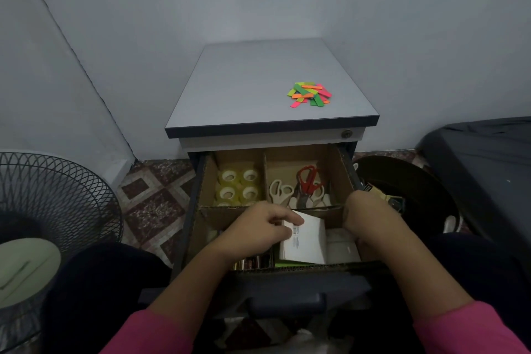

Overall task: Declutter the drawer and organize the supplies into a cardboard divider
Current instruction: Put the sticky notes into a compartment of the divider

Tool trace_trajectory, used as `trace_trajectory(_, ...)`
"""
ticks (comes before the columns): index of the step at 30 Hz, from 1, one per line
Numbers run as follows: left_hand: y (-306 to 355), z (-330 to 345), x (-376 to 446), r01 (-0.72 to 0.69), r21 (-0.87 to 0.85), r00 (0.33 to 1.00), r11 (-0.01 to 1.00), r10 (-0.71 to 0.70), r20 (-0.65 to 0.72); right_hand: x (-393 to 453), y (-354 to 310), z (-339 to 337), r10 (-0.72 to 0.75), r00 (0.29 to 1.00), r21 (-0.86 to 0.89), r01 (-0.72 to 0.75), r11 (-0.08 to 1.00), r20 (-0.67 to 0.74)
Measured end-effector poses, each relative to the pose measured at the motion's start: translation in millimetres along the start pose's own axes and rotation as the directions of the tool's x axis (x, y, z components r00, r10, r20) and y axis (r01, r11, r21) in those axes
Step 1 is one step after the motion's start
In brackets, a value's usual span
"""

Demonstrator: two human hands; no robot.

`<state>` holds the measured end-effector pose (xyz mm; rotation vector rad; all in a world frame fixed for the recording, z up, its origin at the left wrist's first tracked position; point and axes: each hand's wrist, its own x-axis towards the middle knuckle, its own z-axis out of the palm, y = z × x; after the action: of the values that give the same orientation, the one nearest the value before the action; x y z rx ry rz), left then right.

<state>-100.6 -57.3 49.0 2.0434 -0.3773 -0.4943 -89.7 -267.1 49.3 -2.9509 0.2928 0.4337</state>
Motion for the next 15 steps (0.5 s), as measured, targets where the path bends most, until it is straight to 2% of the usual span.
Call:
trace_trajectory(3, 2.1, 1.4, -1.3, -0.031, 0.260, 0.999, 0.965, 0.037, -0.017, -5.8, -2.2, 0.0, -0.037, 0.999, -0.009, 0.038, 0.999, 0.017)
trace_trajectory(6, 8.5, 2.8, -5.1, -0.039, 0.577, 0.998, 0.816, 0.063, -0.021, -9.7, -4.3, 2.8, -0.063, 0.997, -0.070, 0.065, 0.995, 0.034)
trace_trajectory(8, 12.9, 3.8, -6.6, -0.047, 0.654, 0.997, 0.755, 0.079, -0.019, -9.6, -6.4, 5.4, -0.078, 0.994, -0.130, 0.088, 0.988, 0.080)
trace_trajectory(10, 14.8, 6.6, -7.1, -0.059, 0.722, 0.996, 0.689, 0.088, -0.002, -9.1, -11.8, 9.9, -0.077, 0.977, -0.188, 0.116, 0.975, 0.201)
trace_trajectory(12, 15.6, 11.9, -7.6, -0.072, 0.835, 0.995, 0.546, 0.099, 0.021, -9.4, -17.6, 14.7, -0.063, 0.953, -0.224, 0.134, 0.965, 0.297)
trace_trajectory(14, 16.4, 17.6, -8.6, -0.076, 0.902, 0.991, 0.425, 0.129, 0.023, -8.4, -19.6, 16.9, -0.066, 0.950, -0.226, 0.140, 0.964, 0.305)
trace_trajectory(15, 16.1, 19.3, -8.8, -0.073, 0.915, 0.989, 0.397, 0.145, 0.016, -8.8, -18.3, 17.0, -0.077, 0.956, -0.219, 0.142, 0.965, 0.282)
